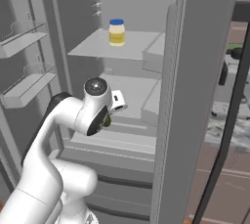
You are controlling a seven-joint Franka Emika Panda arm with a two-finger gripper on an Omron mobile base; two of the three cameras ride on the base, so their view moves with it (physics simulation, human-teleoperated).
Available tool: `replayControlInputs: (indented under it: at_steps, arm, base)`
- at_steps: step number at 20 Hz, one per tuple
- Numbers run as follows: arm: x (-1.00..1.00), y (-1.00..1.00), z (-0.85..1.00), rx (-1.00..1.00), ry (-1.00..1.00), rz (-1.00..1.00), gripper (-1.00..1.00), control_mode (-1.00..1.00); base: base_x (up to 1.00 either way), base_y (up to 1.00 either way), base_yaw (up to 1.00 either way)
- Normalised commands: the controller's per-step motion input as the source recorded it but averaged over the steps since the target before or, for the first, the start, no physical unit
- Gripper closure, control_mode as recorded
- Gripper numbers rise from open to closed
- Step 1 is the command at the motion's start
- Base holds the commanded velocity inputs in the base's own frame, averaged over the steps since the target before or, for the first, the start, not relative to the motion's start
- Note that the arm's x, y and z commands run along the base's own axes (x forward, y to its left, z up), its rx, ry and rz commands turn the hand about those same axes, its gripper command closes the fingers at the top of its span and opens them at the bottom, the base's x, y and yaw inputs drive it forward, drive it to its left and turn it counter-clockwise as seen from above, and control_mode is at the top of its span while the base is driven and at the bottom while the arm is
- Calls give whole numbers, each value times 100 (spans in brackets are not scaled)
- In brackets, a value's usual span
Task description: Pick cucumber from the fridge and place it on the plate on the counter.
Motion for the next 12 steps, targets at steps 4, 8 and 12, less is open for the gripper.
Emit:
replayControlInputs:
  at_steps: [4, 8, 12]
  arm:
    - [0, 0, 0, 0, 0, 0, 100, 100]
    - [0, 0, 0, 0, 0, 0, 100, 100]
    - [0, 0, 0, 0, 0, 0, 100, 100]
  base:
    - [-41, -10, 4]
    - [-38, -21, 2]
    - [-28, -28, 2]
